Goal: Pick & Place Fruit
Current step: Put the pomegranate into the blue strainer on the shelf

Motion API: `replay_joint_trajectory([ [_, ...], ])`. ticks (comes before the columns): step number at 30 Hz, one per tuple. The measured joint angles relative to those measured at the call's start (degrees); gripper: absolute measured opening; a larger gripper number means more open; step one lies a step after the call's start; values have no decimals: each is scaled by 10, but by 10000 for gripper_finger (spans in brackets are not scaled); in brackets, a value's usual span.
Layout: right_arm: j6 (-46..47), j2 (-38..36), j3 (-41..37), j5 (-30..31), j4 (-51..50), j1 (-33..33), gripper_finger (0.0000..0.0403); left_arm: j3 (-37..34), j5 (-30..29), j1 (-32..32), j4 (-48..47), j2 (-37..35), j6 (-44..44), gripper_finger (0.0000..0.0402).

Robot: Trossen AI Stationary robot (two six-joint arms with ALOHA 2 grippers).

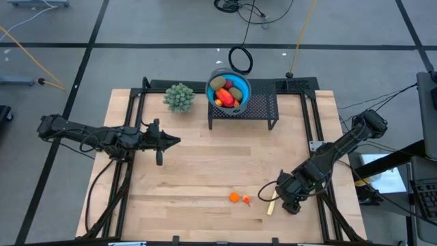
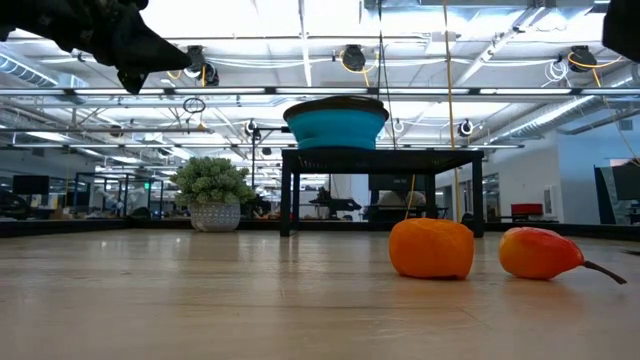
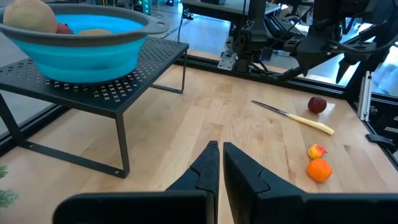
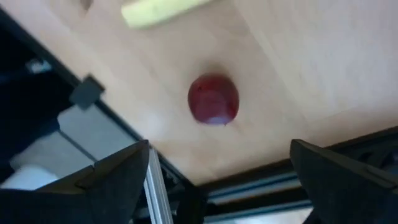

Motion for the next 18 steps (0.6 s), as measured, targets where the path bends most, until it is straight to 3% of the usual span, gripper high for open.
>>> replay_joint_trajectory([
  [13,15,0,0,19,20,36,396,0,0,0,0,0,-2,21],
  [18,36,0,0,60,21,55,396,0,0,0,0,0,-2,21],
])
